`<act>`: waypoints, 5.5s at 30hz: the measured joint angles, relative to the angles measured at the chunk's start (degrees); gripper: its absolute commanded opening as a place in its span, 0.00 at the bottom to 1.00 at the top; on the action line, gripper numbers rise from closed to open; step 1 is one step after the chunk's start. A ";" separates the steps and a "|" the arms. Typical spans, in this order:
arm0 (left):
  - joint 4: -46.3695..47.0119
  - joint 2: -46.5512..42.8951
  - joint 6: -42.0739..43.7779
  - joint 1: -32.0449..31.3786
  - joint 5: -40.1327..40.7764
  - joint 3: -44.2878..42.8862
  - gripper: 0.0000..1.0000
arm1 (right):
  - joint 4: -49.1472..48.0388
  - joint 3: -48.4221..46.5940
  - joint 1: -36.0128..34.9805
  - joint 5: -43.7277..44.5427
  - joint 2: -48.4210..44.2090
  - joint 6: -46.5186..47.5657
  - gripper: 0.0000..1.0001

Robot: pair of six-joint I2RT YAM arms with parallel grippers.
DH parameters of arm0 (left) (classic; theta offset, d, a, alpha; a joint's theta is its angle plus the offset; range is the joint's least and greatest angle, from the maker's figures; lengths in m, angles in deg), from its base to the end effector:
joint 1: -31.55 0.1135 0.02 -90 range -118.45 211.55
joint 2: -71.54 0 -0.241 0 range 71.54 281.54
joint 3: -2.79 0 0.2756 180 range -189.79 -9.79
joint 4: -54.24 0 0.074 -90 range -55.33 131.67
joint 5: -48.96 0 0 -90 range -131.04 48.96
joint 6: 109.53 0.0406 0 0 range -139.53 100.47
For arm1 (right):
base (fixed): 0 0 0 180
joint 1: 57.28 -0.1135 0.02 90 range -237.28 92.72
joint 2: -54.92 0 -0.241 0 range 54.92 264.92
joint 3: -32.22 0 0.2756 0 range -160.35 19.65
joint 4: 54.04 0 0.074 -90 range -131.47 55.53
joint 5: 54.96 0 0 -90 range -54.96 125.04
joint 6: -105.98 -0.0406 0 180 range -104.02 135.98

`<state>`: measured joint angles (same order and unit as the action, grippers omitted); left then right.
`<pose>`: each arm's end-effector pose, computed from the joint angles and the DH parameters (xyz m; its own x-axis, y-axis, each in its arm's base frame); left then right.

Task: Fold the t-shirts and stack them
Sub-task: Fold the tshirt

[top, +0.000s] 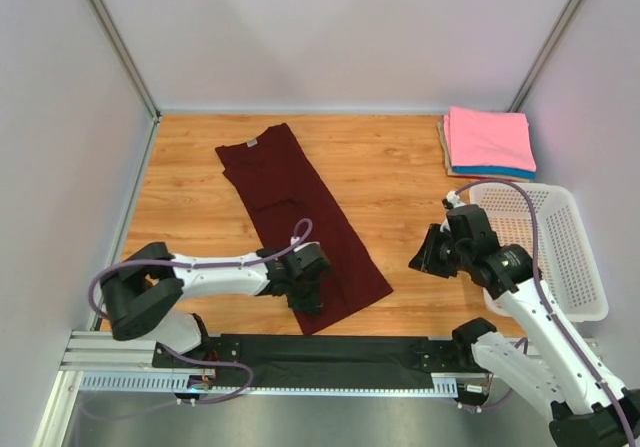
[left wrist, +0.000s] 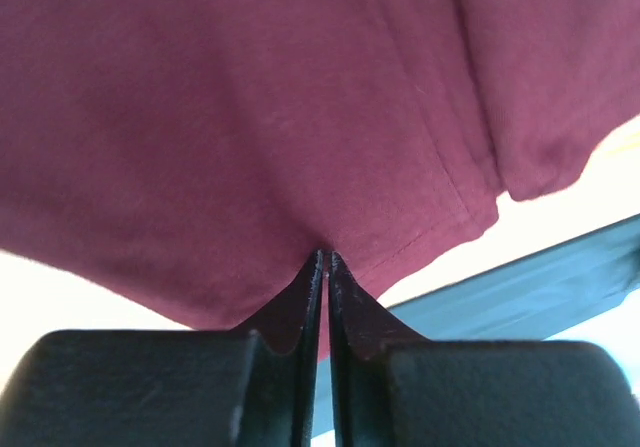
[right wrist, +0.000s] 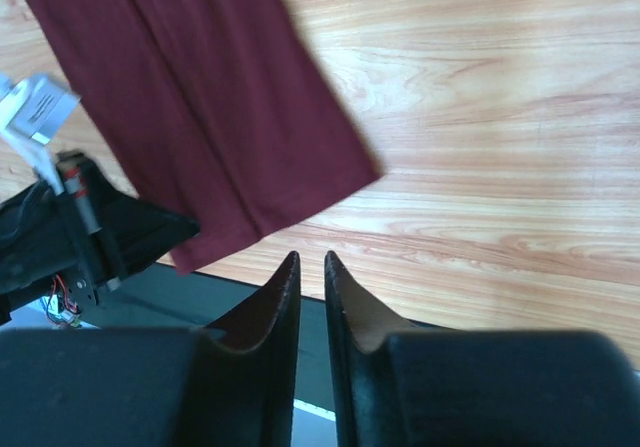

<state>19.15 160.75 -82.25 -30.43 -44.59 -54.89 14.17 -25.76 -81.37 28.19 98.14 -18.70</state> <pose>0.1373 -0.2634 0.1052 -0.9910 -0.0261 -0.1314 0.0259 0.9251 -0.3787 0.1614 0.0775 0.2569 -0.8706 0.2296 -0.4352 0.0307 0.9081 0.4176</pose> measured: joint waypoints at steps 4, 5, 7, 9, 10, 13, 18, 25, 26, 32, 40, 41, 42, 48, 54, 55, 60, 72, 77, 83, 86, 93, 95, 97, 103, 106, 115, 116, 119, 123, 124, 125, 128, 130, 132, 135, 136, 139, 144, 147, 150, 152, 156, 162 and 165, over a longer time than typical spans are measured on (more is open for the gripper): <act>-2.47 -9.29 -1.73 -0.22 1.22 7.58 0.26 | -2.99 0.87 0.00 -0.81 3.69 0.09 0.27; -3.23 -11.21 -1.99 -0.26 1.51 8.83 0.28 | -3.85 1.38 0.00 -1.27 5.16 0.17 0.28; -5.27 -14.64 -2.43 -0.31 2.23 10.34 0.34 | -6.27 3.04 0.00 -2.82 8.04 0.26 0.32; -7.23 -18.14 -2.91 -0.31 3.13 11.10 0.37 | -8.26 5.09 -0.33 -4.50 11.41 0.46 0.37; -7.80 -19.63 -3.08 -0.31 3.56 11.32 0.38 | -8.96 5.92 -0.63 -5.01 12.68 0.48 0.38; -8.98 -24.85 -4.26 -0.31 4.76 12.39 0.44 | -10.34 7.34 -2.14 -6.56 16.57 1.01 0.40; -8.83 -34.27 -7.82 -0.31 6.32 18.18 0.50 | -14.62 7.93 -4.92 -7.93 20.96 1.55 0.40; -6.78 -41.07 -13.03 -0.33 6.25 26.34 0.52 | -21.09 11.85 -7.28 -9.18 26.62 1.40 0.41; -6.38 -41.20 -13.38 -0.35 6.25 26.40 0.52 | -21.77 12.63 -7.37 -9.38 27.04 1.29 0.41; -1.49 -40.83 -15.67 -0.85 5.73 28.04 0.55 | -25.49 15.06 -7.39 -11.61 28.81 0.87 0.39; -1.40 -40.19 -19.28 -2.32 6.19 28.11 0.51 | -27.71 16.24 -7.45 -12.11 28.50 0.70 0.26; -1.64 -40.17 -19.61 -2.58 6.27 28.11 0.48 | -27.74 16.31 -7.50 -12.07 28.50 0.70 0.24; -1.75 -40.11 -19.91 -2.78 6.29 28.11 0.45 | -27.76 16.39 -7.50 -11.96 28.50 0.72 0.20; -1.70 -38.16 -21.38 -3.54 6.34 28.13 0.14 | -27.89 16.85 -7.54 -11.39 28.33 0.66 0.07; -2.10 -34.77 -22.86 -4.61 6.45 26.51 0.00 | -27.78 17.53 -7.61 -10.91 26.47 0.57 0.00; -2.64 -34.01 -22.91 -4.83 6.69 25.79 0.00 | -27.76 17.55 -7.61 -10.80 26.25 0.55 0.00; -4.96 -32.48 -23.08 -6.10 7.74 24.02 0.00 | -27.45 18.05 -7.61 -10.67 24.55 0.37 0.00; -5.81 -33.22 -24.09 -7.34 9.25 23.47 0.00 | -22.34 15.50 -7.65 -9.66 18.75 -0.66 0.00; -8.00 -37.11 -22.53 -3.08 9.33 22.56 0.00 | -20.98 9.70 -7.67 -9.01 23.50 0.00 0.00; -9.90 -36.33 -17.14 4.85 7.69 19.08 0.00 | -19.52 3.02 -7.72 -8.59 28.52 0.76 0.00; -9.88 -33.64 -13.49 9.57 5.38 16.57 0.00 | -18.25 -1.73 -7.72 -8.39 31.47 1.25 0.00; -11.17 -32.92 -5.42 23.19 1.07 13.14 0.00 | -15.63 -17.55 -7.72 -6.73 43.58 2.97 0.00; -10.93 -32.20 -2.69 29.07 -0.39 12.33 0.00 | -14.84 -24.20 -7.72 -5.60 49.33 3.89 0.00; -10.97 -30.10 -0.02 33.70 -2.38 11.08 0.00 | -14.10 -29.22 -7.72 -5.01 54.03 4.66 0.00; -10.67 -18.18 7.04 43.36 -7.61 2.93 0.00 | -10.40 -43.85 -7.72 -3.93 66.29 6.64 0.00; -9.92 -13.88 9.25 47.04 -9.66 -0.28 0.00 | -8.85 -51.10 -7.69 -3.67 71.49 8.00 0.00; -9.88 -7.21 12.90 54.03 -12.04 -7.17 0.00 | -5.51 -66.25 -6.14 -4.74 82.18 10.47 0.00; -9.90 -6.60 13.20 54.64 -12.13 -7.69 0.00 | -5.18 -67.65 -5.88 -4.87 83.12 10.73 0.00; -10.01 -3.98 14.05 55.93 -12.48 -9.77 0.00 | -4.87 -71.08 -5.27 -5.20 85.48 11.61 0.00; -10.08 0.22 15.04 57.35 -12.46 -12.57 0.00 | -4.96 -74.01 -4.59 -5.25 87.89 12.39 0.00; -10.05 1.07 15.32 57.70 -12.28 -12.94 0.00 | -4.98 -74.31 -4.48 -5.29 88.26 12.52 0.00; -10.29 1.79 15.56 58.01 -12.00 -13.25 0.00 | -5.01 -74.69 -4.37 -5.31 88.54 12.66 0.00; -11.80 3.98 16.31 58.60 -10.75 -14.80 0.00 | -5.88 -75.69 -4.17 -5.84 89.50 12.98 0.00; -12.20 5.22 16.70 58.71 -10.21 -16.04 0.00 | -7.54 -75.80 -4.07 -6.54 89.92 13.22 0.00; -12.44 6.38 16.90 58.75 -9.66 -17.40 0.00 | -9.18 -75.76 -4.00 -6.93 90.29 13.46 0.00; -12.48 8.31 17.05 58.86 -9.16 -19.04 0.00 | -11.78 -75.71 -3.96 -7.08 90.99 13.75 0.00; -12.46 9.16 17.07 58.99 -8.94 -19.58 0.00 | -12.50 -75.71 -3.96 -7.15 91.30 13.79 0.00; -12.46 11.47 17.07 59.47 -8.41 -20.44 0.00 | -14.29 -75.76 -3.93 -7.23 92.39 14.01 0.00; -13.70 14.93 17.25 60.17 -7.85 -22.86 0.01 | -16.00 -76.91 -3.91 -7.41 94.53 14.23 0.05; -14.51 16.92 18.21 60.61 -7.80 -25.40 0.18 | -16.90 -78.20 -3.76 -7.67 95.89 14.38 0.11; -14.58 17.57 19.50 61.02 -7.69 -27.06 0.29 | -17.20 -79.54 -3.39 -7.78 96.70 14.34 0.20; -14.62 17.20 20.37 61.16 -7.39 -27.85 0.36 | -17.42 -79.95 -2.97 -8.07 96.76 14.05 0.25; -14.80 13.53 22.36 61.22 -6.23 -27.19 0.38 | -18.18 -79.84 -2.32 -8.48 96.61 13.75 0.29; -11.50 2.58 24.09 61.20 -7.63 -18.60 0.32 | -18.51 -72.59 -1.92 -8.85 92.04 13.77 0.28; -9.27 2.60 24.37 61.07 -10.73 -15.76 0.28 | -18.40 -68.61 -1.92 -9.22 88.74 13.81 0.28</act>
<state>9.88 163.35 -57.88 30.64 -55.33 -70.65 -4.23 -94.37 -83.30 18.96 186.88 -4.88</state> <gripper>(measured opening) 0.294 0.284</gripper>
